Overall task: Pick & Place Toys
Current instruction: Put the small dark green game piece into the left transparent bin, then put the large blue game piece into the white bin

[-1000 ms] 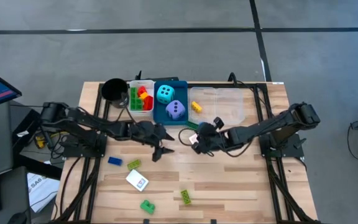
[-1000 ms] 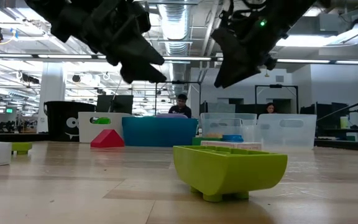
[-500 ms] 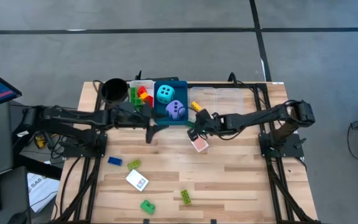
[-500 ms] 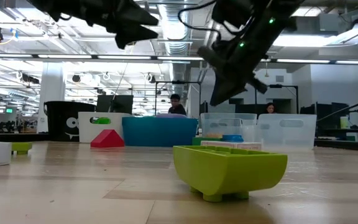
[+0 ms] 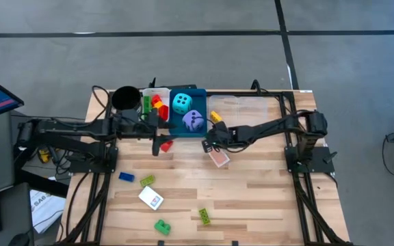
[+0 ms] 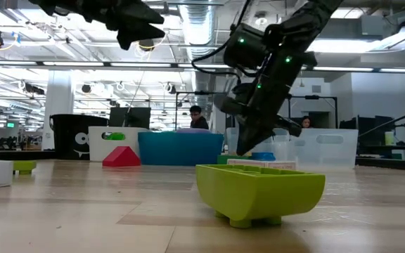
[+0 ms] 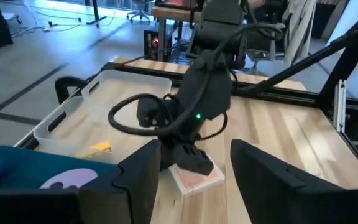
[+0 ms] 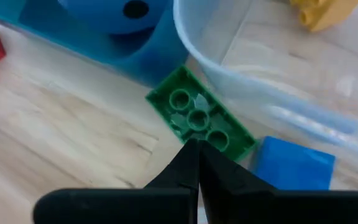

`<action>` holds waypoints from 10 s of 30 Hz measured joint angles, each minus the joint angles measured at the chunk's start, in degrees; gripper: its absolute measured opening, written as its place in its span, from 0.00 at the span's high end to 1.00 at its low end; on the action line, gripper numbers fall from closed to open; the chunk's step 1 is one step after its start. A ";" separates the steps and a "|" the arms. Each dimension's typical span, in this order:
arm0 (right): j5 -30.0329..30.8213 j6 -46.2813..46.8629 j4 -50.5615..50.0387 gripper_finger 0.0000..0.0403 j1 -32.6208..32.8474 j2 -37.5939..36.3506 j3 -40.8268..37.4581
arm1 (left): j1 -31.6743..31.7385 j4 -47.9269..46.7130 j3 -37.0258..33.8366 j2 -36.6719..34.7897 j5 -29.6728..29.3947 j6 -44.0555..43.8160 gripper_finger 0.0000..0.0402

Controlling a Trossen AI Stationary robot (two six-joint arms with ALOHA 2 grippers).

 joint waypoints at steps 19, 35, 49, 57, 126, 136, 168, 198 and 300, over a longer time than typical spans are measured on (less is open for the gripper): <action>0.66 -3.47 -12.52 1.00 0.92 5.86 12.09 | -0.11 -5.36 -0.07 0.20 0.01 -0.24 0.57; 6.75 0.18 -16.97 1.00 1.05 5.91 12.09 | -0.11 -5.43 -0.07 0.20 0.02 -0.44 0.58; 3.85 0.23 -19.56 1.00 1.03 5.90 12.09 | -0.11 -5.43 -0.07 0.20 0.04 -0.90 0.58; 3.20 0.23 -19.84 1.00 1.25 5.89 12.09 | -1.49 -5.39 -0.04 0.20 0.05 -0.92 0.58; 8.87 -4.85 -16.54 1.00 3.33 5.85 12.09 | -2.91 -2.47 -0.04 0.20 0.04 -2.19 0.58; 8.15 -4.85 -16.56 1.00 3.33 5.85 12.09 | -2.89 -2.50 -0.03 0.20 0.04 -2.20 0.58; 2.06 -4.76 -16.61 1.00 1.86 5.87 12.07 | -2.89 -2.52 -0.03 0.20 0.04 -2.21 0.58; -4.13 -4.76 -16.30 1.00 2.81 5.89 12.07 | -2.89 -2.54 -0.02 0.20 0.04 -2.21 0.58; 26.14 27.37 -10.84 0.45 21.23 11.81 5.73 | -2.89 -1.58 -3.04 0.20 0.04 -1.26 0.58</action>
